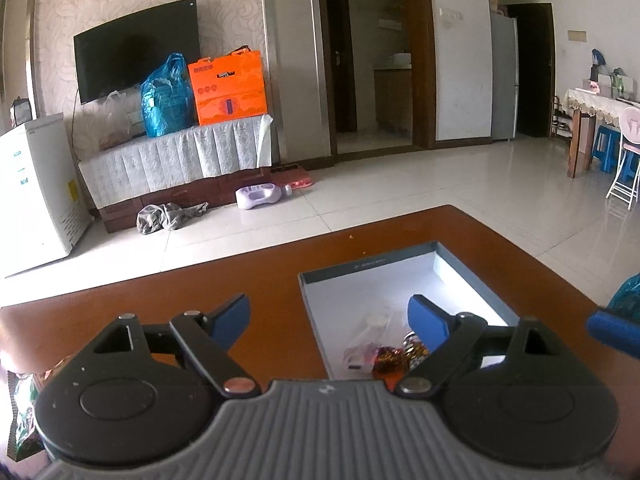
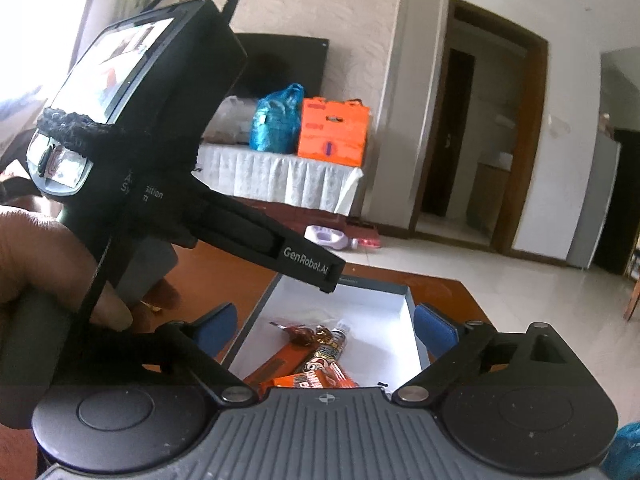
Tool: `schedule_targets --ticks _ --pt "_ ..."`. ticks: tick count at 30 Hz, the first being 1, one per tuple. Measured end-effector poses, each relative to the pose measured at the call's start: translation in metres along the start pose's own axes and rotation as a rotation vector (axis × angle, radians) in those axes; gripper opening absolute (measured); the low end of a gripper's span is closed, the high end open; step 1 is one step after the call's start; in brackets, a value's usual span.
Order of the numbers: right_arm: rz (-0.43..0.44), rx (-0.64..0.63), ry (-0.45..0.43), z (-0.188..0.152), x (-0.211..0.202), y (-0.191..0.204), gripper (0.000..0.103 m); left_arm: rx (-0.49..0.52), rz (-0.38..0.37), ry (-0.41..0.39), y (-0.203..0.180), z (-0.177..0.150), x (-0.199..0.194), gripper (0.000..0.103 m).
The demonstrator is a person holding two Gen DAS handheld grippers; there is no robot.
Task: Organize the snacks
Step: 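Open right tool over box and lift both tools away from box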
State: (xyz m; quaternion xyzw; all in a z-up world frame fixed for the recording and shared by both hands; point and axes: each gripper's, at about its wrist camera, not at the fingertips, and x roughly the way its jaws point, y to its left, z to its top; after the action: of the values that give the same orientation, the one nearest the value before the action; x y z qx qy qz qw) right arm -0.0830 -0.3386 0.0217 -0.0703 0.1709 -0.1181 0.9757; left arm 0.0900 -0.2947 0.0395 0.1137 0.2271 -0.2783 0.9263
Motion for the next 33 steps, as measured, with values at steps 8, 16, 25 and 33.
schedule_targets --ticks 8,16,25,33 --pt "0.002 0.010 0.060 -0.003 0.015 0.004 0.097 0.005 0.006 -0.013 0.015 -0.004 -0.010 0.088" --pt "0.035 0.051 0.083 -0.003 0.023 0.010 0.082 0.030 0.020 -0.067 0.030 -0.012 -0.022 0.088" --pt "0.030 0.037 0.067 0.000 0.021 0.019 0.087 0.041 -0.019 -0.088 0.036 -0.018 -0.033 0.088" --pt "0.040 0.033 0.052 0.005 0.017 0.029 0.090 -0.021 0.068 -0.081 0.047 -0.026 -0.038 0.097"
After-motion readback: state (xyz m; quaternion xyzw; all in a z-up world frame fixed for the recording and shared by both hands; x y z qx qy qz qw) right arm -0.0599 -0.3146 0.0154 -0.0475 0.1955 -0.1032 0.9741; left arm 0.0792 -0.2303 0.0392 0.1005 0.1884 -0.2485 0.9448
